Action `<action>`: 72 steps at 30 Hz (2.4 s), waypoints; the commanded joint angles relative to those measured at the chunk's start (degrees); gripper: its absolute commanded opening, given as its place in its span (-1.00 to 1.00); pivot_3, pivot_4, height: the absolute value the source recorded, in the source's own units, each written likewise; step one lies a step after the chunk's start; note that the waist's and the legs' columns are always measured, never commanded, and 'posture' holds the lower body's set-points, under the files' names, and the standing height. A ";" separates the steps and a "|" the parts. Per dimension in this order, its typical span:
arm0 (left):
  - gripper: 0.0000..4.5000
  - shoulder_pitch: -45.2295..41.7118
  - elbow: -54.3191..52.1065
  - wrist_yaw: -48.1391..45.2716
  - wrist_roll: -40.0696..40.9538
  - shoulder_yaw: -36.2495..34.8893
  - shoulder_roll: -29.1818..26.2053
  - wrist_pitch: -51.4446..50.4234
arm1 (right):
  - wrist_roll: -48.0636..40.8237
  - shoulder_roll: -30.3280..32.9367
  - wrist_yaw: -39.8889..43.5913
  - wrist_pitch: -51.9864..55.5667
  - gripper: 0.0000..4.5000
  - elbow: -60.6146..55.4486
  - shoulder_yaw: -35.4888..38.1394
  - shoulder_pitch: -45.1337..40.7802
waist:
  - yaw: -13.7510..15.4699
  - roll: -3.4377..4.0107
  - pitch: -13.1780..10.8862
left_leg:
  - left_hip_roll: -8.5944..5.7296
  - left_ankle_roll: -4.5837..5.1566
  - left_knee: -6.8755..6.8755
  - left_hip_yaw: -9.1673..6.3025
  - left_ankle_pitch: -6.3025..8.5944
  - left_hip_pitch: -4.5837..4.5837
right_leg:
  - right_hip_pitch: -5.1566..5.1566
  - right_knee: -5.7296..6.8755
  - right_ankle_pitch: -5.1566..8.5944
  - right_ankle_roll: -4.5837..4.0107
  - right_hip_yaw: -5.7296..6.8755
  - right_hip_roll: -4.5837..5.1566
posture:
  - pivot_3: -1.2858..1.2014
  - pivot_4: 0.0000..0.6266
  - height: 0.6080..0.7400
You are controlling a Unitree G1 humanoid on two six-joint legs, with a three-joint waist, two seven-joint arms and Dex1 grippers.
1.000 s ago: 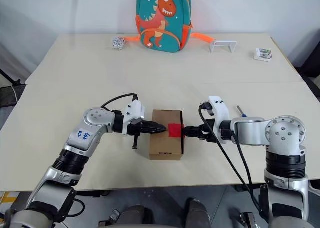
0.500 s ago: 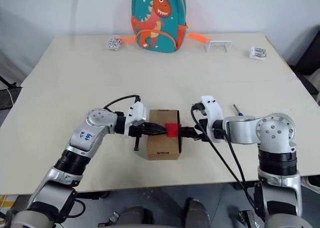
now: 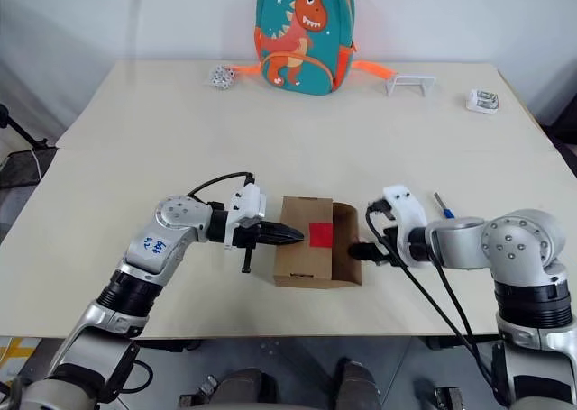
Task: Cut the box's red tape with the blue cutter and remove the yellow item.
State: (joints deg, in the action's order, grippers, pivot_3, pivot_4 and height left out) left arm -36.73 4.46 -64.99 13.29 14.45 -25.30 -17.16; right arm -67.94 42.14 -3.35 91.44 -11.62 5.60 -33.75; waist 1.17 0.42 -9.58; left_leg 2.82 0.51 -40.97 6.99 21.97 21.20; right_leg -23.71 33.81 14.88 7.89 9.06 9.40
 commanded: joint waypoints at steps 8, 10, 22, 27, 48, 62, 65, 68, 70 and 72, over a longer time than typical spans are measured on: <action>-1.00 1.94 -2.64 0.16 -0.54 1.15 -1.00 -2.23 | 4.92 2.01 10.00 -0.13 0.98 -0.86 3.93 -1.25 | 0.05 0.00 0.00 | 0.00 0.00 0.01 -0.01 0.00 0.01 | -0.02 0.00 0.00 0.00 0.01 0.00 | 0.03 -0.52 1.00; -1.00 2.13 -3.18 0.09 -0.44 1.04 -1.24 -2.43 | 6.17 4.08 12.51 -1.35 0.98 0.17 5.29 -1.05 | 0.14 0.00 0.00 | 0.00 0.00 0.00 0.00 0.00 0.03 | -0.02 -0.01 0.00 0.00 0.01 0.00 | 0.03 -0.52 1.00; -1.00 1.00 -3.16 -0.33 -0.25 0.85 -1.62 -2.27 | -5.58 3.05 21.31 1.06 0.98 22.65 12.40 1.34 | 0.03 0.00 -0.01 | 0.00 0.00 0.02 0.06 0.00 0.02 | -0.02 -0.05 0.00 0.00 -0.01 -0.01 | 0.03 -0.52 1.00; -1.00 0.69 -3.17 -0.72 -0.36 1.06 -1.72 -2.30 | -1.58 -0.93 20.01 1.06 0.98 27.41 11.60 0.75 | -0.04 -0.01 0.00 | 0.00 0.00 0.01 0.06 0.00 0.00 | 0.00 -0.03 0.00 0.00 0.00 -0.01 | 0.03 -0.52 1.00; -1.00 1.13 -4.34 -0.68 -0.13 0.16 -3.55 -3.40 | 3.56 -12.04 22.94 1.06 0.98 28.45 7.74 -3.28 | -2.82 -0.03 0.03 | 0.04 -0.01 0.00 0.06 -0.02 -0.13 | 0.01 0.13 0.00 0.00 -0.06 -0.02 | 0.03 -0.52 1.00; -1.00 0.91 -4.27 -0.56 -0.15 0.13 -3.53 -3.48 | 8.65 -16.08 23.56 0.92 -0.02 27.90 8.41 -2.87 | -2.83 -0.02 0.03 | 0.05 -0.02 0.01 0.06 -0.02 -0.13 | 0.00 0.15 0.00 0.00 -0.07 -0.03 | 0.03 -0.52 1.00; -1.00 0.89 -4.27 -0.48 -0.16 0.12 -3.51 -3.52 | 10.41 -16.82 24.02 0.96 -0.02 27.94 8.65 -3.13 | -2.85 -0.02 0.03 | 0.05 -0.02 0.02 0.07 -0.02 -0.14 | 0.00 0.15 0.00 0.00 -0.07 -0.03 | 0.03 -0.52 1.00; -1.00 0.85 -4.29 -0.45 -0.17 0.08 -3.50 -3.53 | 11.42 -16.88 25.01 1.04 -0.02 27.63 8.00 -3.26 | -2.86 -0.01 0.04 | 0.05 -0.02 0.01 0.07 -0.02 -0.14 | 0.01 0.15 0.00 0.00 -0.08 -0.03 | 0.03 -0.52 1.00; -1.00 0.81 -4.24 -0.42 -0.18 0.06 -3.48 -3.53 | 12.31 -16.83 25.72 1.05 -0.02 27.44 7.51 -3.27 | -2.86 -0.01 0.04 | 0.04 -0.02 0.01 0.08 -0.02 -0.15 | 0.01 0.16 0.00 0.00 -0.09 -0.03 | 0.03 -0.52 1.00; -1.00 0.82 -4.25 -0.41 -0.17 0.01 -3.50 -3.54 | 12.76 -16.43 26.81 1.06 -0.11 27.00 6.10 -3.18 | -2.87 0.00 0.04 | 0.05 -0.02 0.01 0.08 -0.02 -0.15 | 0.01 0.17 0.00 0.00 -0.09 -0.03 | 0.03 -0.52 1.00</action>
State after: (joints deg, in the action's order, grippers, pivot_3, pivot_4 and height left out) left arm -35.80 0.77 -65.59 13.40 14.44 -28.20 -20.40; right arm -56.87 26.16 23.31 91.40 15.74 14.98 -37.82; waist -1.70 0.42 -9.53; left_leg 2.86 0.49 -40.96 7.06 21.95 21.05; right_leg -23.70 33.97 14.88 7.89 8.98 9.37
